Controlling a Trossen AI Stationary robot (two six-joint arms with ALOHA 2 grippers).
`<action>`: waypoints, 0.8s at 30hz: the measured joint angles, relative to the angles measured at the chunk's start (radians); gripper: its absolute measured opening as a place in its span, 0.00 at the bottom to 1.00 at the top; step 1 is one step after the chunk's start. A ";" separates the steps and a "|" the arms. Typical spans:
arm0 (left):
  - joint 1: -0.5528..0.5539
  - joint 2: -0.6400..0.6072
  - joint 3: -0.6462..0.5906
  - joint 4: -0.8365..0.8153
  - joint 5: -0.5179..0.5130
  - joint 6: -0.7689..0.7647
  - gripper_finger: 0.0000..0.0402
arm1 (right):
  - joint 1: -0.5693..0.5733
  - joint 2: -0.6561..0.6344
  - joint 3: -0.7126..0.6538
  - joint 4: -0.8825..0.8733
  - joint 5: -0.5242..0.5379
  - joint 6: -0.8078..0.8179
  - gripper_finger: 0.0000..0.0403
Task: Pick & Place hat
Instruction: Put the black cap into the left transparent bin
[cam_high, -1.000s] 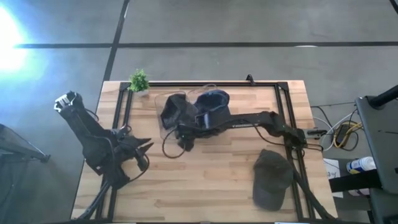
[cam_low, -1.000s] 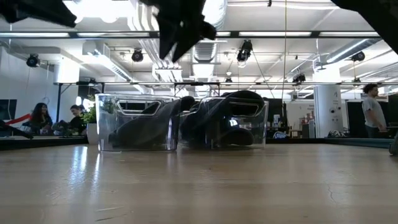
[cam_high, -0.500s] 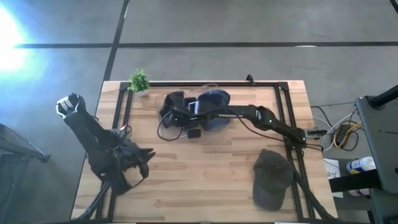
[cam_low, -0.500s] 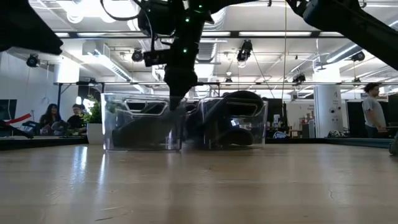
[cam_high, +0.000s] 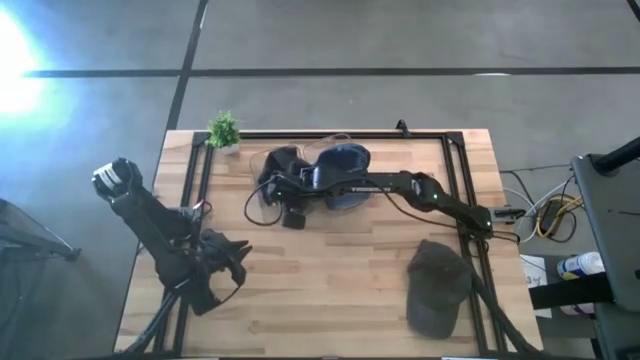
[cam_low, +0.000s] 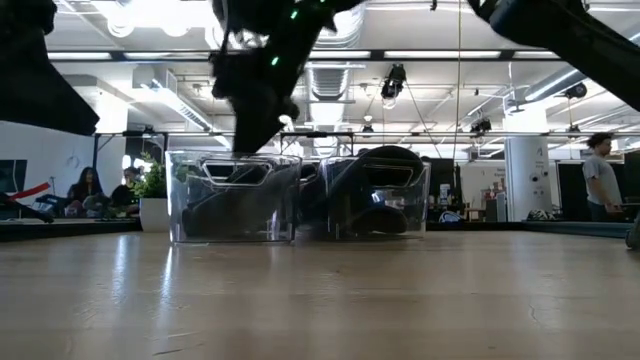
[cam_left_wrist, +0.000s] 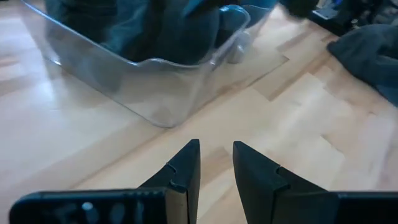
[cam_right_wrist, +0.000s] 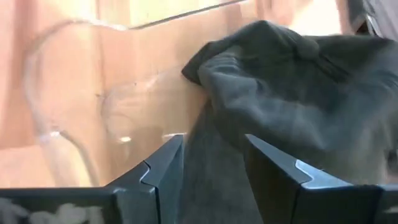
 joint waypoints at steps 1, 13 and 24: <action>0.000 0.000 0.000 0.025 -0.015 0.025 0.22 | 0.003 -0.026 0.000 -0.055 -0.006 0.044 0.41; 0.035 -0.024 0.000 0.441 0.021 0.663 0.22 | 0.419 -0.373 -0.318 -0.589 -0.018 0.661 0.41; 0.055 -0.024 -0.002 0.519 0.156 0.844 0.22 | 0.673 -0.563 -0.782 -0.464 -0.486 1.393 0.43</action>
